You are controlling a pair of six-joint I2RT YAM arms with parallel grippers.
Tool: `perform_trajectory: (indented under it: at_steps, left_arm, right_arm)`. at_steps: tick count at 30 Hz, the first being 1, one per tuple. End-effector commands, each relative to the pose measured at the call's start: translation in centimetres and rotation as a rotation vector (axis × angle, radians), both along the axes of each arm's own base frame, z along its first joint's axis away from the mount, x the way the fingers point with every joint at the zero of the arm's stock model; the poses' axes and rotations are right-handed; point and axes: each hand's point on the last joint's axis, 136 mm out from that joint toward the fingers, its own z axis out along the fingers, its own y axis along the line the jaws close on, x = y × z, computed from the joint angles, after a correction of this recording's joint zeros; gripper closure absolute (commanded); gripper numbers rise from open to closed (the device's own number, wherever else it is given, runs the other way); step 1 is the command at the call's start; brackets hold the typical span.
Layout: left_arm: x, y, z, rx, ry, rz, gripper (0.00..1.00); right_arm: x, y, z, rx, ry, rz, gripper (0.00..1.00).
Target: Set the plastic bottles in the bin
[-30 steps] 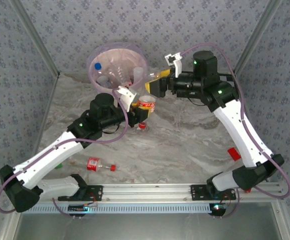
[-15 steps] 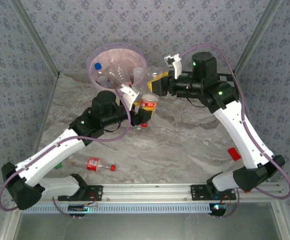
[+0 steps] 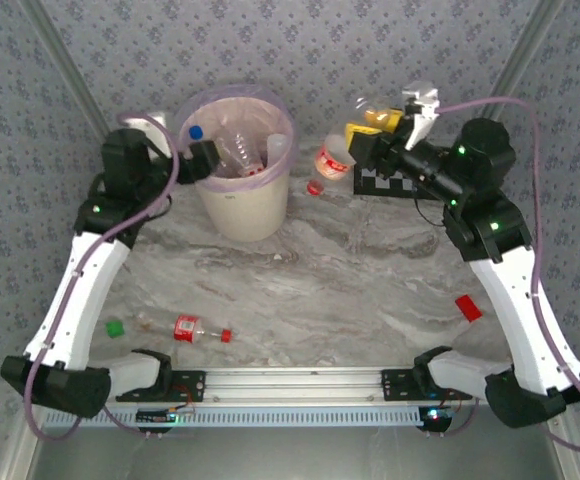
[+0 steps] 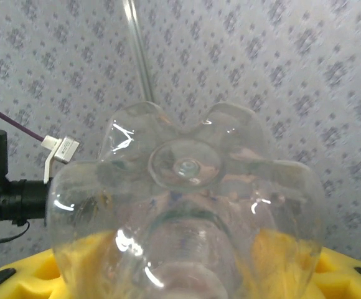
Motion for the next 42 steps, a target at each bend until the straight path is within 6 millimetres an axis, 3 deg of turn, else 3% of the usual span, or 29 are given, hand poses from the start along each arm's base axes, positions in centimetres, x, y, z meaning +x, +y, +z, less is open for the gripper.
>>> perform_trajectory:
  at_steps: [1,4,9,14,18,24,32,39,42]
  left_arm:
    - [2.6,3.7,-3.6,-0.099,0.168,0.127,0.14]
    - [4.7,4.8,-5.0,-0.113,0.195,0.161,0.24]
    - [6.6,4.6,-7.0,-0.094,0.270,0.145,0.41]
    - [6.2,3.7,-7.3,-0.101,0.302,0.097,0.66]
    - [5.0,2.4,-7.4,-0.088,0.371,0.004,0.77]
    - [3.1,-0.3,-8.0,-0.012,0.454,-0.149,0.82]
    - [1.7,-4.1,-11.7,0.058,0.566,-0.288,0.82]
    - [-1.0,-8.2,-13.7,0.097,0.618,-0.430,0.83]
    - [-2.4,-9.2,-14.0,0.130,0.629,-0.480,0.83]
  right_arm:
    - [-0.1,-1.7,1.2,0.031,-0.052,-0.076,0.62]
    - [-0.8,-2.5,1.1,0.017,-0.060,-0.098,0.68]
    - [-1.5,-3.5,0.9,0.004,-0.065,-0.129,0.70]
    - [-1.2,-4.0,0.4,-0.006,-0.057,-0.151,0.69]
    - [-0.4,-3.7,0.3,0.009,-0.051,-0.139,0.69]
    - [0.4,-2.6,1.4,0.069,-0.071,-0.086,0.70]
    - [1.8,-0.4,3.2,0.133,-0.217,-0.063,0.70]
    - [4.5,4.3,1.6,-0.027,-0.304,-0.110,0.71]
    - [6.1,5.1,0.7,-0.090,-0.319,-0.156,0.72]
